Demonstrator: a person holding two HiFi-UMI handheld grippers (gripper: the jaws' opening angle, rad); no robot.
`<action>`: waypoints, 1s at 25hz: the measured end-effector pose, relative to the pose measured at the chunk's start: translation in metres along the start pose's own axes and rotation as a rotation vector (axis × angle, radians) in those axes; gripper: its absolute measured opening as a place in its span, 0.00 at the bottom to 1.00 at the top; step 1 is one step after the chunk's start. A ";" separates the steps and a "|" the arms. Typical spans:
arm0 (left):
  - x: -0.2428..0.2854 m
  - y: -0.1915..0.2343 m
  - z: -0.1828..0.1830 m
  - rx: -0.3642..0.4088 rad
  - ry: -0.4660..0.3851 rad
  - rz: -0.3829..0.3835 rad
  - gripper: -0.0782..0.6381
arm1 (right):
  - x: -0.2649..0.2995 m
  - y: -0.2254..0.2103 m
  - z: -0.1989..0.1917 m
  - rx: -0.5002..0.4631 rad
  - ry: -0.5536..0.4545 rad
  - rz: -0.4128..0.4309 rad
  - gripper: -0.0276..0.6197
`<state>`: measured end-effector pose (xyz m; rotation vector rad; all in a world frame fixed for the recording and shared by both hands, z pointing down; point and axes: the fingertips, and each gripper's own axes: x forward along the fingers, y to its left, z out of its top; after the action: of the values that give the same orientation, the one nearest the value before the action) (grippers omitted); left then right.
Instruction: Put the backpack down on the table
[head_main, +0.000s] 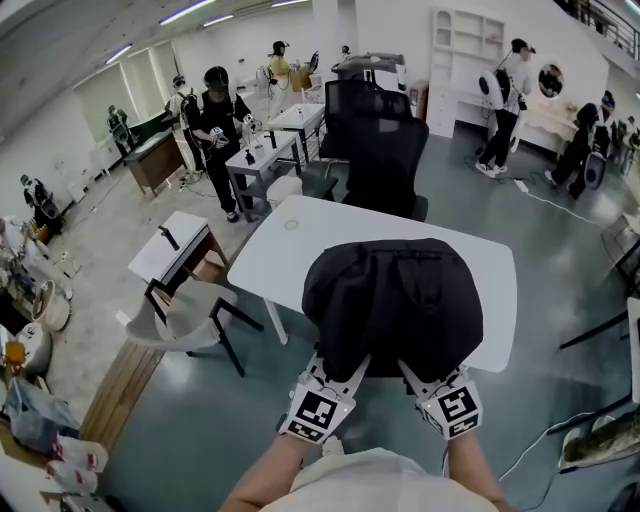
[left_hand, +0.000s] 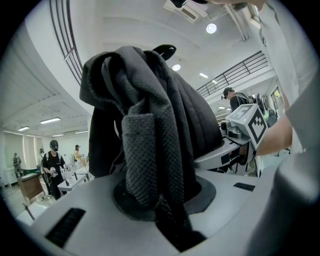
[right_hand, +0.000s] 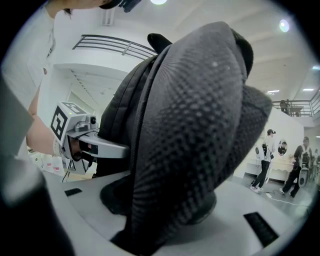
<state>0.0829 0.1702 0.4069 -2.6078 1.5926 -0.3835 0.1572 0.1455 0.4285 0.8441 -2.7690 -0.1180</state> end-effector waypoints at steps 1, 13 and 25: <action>0.000 0.009 -0.001 0.002 0.000 -0.001 0.24 | 0.009 0.001 0.002 0.001 -0.001 0.000 0.33; -0.022 0.098 -0.028 0.010 0.002 0.008 0.24 | 0.096 0.036 0.019 0.012 -0.003 0.009 0.32; 0.002 0.157 -0.049 -0.028 0.004 0.022 0.24 | 0.163 0.021 0.019 0.005 0.027 0.040 0.32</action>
<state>-0.0640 0.0989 0.4259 -2.6085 1.6385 -0.3678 0.0099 0.0718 0.4469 0.7858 -2.7604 -0.0924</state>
